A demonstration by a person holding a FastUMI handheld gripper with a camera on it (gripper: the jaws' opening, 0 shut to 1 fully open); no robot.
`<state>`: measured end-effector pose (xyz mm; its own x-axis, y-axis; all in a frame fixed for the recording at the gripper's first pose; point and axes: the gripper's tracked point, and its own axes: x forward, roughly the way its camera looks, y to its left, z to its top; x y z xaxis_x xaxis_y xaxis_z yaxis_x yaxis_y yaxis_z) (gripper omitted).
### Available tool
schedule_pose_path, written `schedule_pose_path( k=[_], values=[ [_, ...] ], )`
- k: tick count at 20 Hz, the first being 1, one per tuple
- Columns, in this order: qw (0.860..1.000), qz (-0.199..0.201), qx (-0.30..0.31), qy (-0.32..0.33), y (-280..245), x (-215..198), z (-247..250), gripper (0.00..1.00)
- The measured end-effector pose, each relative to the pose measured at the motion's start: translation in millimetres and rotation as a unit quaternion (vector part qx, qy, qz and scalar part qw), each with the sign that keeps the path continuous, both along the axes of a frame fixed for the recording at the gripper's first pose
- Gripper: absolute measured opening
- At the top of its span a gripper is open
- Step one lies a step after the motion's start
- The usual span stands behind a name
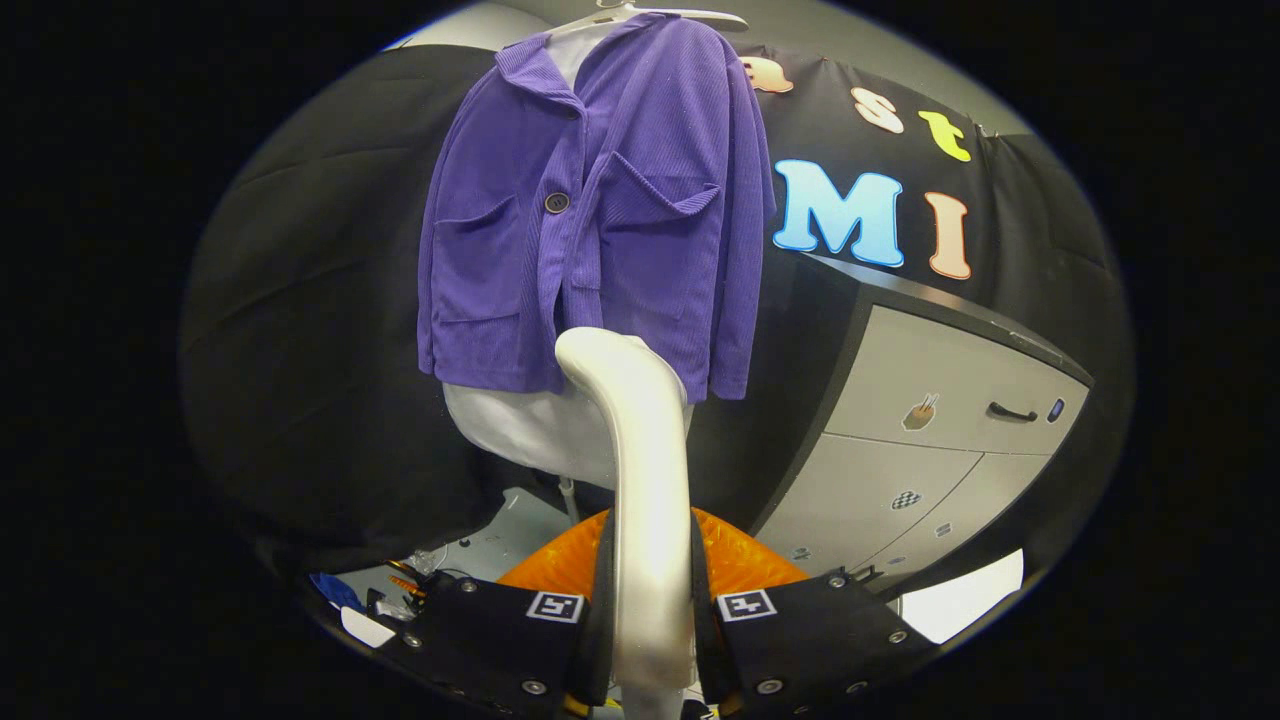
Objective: Iron the clothes twice with a garment steamer, once on the left side and once on the right side.
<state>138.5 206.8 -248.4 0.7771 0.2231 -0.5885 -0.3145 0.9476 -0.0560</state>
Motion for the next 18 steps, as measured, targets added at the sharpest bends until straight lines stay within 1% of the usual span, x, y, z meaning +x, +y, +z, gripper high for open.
schedule_pose_path(
  k=[5,10,11,12,14,18],
  values=[
    [0.999,0.003,0.035,-0.041,7,2,42,0.34],
    [0.994,0.017,0.062,-0.089,16,5,106,0.34],
    [0.992,0.02,0.069,-0.099,18,6,120,0.34],
    [0.989,0.022,0.09,-0.118,21,6,138,0.34],
    [0.983,0.027,0.101,-0.15,28,11,168,0.34],
    [0.975,0.023,0.123,-0.181,36,30,215,0.34]
  ],
)
